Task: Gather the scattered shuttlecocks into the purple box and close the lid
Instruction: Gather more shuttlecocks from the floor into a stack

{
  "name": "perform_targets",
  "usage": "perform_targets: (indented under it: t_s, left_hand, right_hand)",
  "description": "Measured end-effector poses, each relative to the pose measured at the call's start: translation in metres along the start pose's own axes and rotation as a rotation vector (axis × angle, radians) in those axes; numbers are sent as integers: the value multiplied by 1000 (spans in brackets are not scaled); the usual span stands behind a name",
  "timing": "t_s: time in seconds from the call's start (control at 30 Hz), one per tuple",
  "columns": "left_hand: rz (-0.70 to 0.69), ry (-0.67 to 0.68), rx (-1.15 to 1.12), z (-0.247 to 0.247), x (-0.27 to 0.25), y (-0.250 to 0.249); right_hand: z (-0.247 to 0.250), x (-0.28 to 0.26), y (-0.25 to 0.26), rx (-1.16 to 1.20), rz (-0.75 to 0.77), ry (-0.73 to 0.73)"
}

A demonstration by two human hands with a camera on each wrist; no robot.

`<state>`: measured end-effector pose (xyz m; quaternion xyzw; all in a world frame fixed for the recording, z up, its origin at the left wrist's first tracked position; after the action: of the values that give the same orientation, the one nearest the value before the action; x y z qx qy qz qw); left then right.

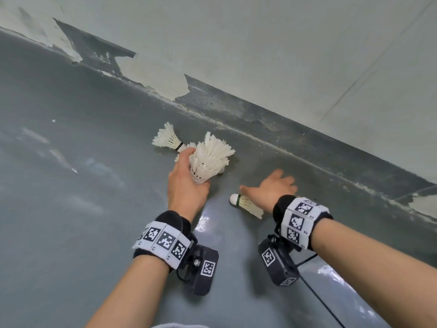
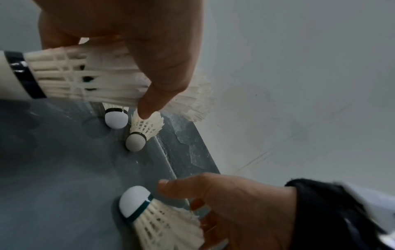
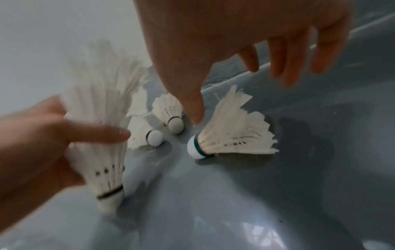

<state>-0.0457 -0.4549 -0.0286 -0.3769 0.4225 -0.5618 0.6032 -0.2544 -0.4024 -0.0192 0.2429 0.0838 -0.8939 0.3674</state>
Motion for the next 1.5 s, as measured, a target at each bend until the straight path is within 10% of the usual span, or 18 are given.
perform_targets:
  t_s: [0.13,0.3,0.43,0.67,0.8,0.97,1.27,1.5]
  left_hand:
    - [21,3,-70,-4,-3,2]
    - [32,-32,-69,1,-3,2]
    - [16,-51,-11,6,-1,-2]
    - [-51,-53,137,32,-15,-25]
    - [-23,-60,117,45,-27,-23]
    - [71,-165,2,49,-29,-4]
    - [53,-190,30,60,-8,3]
    - [81,-165,148,74,-15,28]
  right_hand:
    - [8,4,10,44,71,154]
    - [71,3,30,434,123,-153]
    - [127,-21,65,679,501,-417]
    - [106,-80,117,374,1221,-244]
    - [89,-94,124,381,1386,-172]
    - [94,-52,116,621,1175,-372]
    - [16,50,118,-12,839,-7]
    - [41,35,115,529,721,-236]
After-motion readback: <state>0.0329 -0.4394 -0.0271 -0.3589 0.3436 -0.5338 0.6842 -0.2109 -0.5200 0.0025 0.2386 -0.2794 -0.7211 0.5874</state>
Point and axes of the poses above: each hand's wrist, its own x-axis towards the middle knuckle, its own z-axis out of the back of the hand, y = z × x, the point moved 6 cm from there along x, towards the middle knuckle, and after that the axes turned 4 degrees about -x, right-handed, at the moved point
